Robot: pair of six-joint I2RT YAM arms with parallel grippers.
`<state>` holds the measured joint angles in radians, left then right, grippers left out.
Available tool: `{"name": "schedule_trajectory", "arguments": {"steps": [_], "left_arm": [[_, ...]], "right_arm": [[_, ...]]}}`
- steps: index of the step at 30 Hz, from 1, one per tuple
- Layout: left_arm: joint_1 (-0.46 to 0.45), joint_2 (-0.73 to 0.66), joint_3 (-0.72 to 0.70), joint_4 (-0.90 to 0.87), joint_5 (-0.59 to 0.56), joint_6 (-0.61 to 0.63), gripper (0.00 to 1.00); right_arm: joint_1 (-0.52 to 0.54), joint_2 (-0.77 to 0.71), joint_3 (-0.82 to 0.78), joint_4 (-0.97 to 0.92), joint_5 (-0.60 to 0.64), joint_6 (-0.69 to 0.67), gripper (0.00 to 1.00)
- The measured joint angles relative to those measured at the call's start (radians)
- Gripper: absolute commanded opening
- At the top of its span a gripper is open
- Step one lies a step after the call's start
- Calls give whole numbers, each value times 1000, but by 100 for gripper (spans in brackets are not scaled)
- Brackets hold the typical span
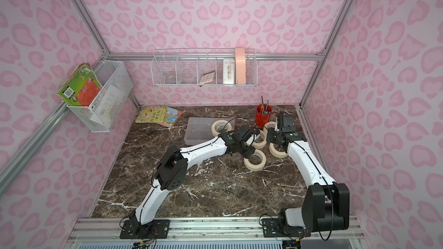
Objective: Take out the art tape in the storage box
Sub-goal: Place the art tape at the center of the board, then pick up the art tape from the storage box.
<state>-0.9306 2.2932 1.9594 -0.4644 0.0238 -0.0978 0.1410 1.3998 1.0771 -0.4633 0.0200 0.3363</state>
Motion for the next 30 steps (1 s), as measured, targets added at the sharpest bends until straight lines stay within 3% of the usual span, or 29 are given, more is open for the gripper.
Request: {"name": "schedule_trajectory", "arguments": {"steps": [8,16,25,30], "left_arm": [[22,-218,-71,-22,-110,8,75],[153,-461,-304,-13,-212,22,76],[284,-525,-442,-18,-307,22,80],[338,-553,-492,-19,-325,8,84]], "right_arm": [[136,198,208,31,-26,-11,52],[222,445,488,41,-95,-51,52],[325,742,808,-28,-166,-92,52],[336,817,863,-62,-171,-96,52]]}}
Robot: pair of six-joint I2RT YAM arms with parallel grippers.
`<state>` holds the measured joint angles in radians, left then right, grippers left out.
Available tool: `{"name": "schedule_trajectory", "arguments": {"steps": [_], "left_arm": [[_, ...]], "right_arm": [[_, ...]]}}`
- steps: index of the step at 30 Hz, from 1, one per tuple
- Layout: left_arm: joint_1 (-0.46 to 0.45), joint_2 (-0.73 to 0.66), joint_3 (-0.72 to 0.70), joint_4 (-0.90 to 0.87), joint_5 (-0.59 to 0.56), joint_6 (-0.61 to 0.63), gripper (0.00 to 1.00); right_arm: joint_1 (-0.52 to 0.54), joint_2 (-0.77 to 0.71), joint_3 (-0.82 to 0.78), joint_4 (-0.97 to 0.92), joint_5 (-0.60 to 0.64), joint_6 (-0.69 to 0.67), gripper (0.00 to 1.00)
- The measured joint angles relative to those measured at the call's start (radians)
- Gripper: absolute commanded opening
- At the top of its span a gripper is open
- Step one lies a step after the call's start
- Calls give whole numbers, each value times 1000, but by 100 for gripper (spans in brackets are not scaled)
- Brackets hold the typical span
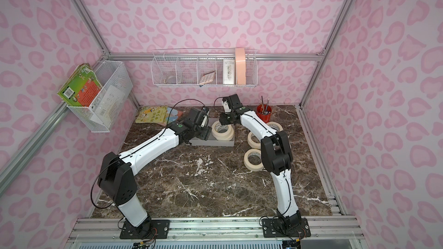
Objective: Take out the art tape in the storage box
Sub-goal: Pick up the art tape from the storage box.
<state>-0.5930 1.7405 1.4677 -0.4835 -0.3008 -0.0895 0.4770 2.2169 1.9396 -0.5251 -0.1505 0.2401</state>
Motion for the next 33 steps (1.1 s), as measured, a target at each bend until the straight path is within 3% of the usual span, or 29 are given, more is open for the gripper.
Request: {"name": "schedule_trajectory", "arguments": {"steps": [9,14,19,27,33], "left_arm": [[45,-34,-45,5,48,-43,85],[47,-46,-47,10,90,-66,85],[48,-43,-47,14,116,-72,85],[50,18,32,18,158,-72,85],[51,165,148,26,235,-71,85]], "right_arm": [[0,26,-40,-25,24,2,50],[0,23,-69,-23,35,10,22],[2,-14,-91,-31,42,0,1],[-5,-238,-187,-37,105,-2,0],[-97,-545,-506,-36,194,40,0]]}}
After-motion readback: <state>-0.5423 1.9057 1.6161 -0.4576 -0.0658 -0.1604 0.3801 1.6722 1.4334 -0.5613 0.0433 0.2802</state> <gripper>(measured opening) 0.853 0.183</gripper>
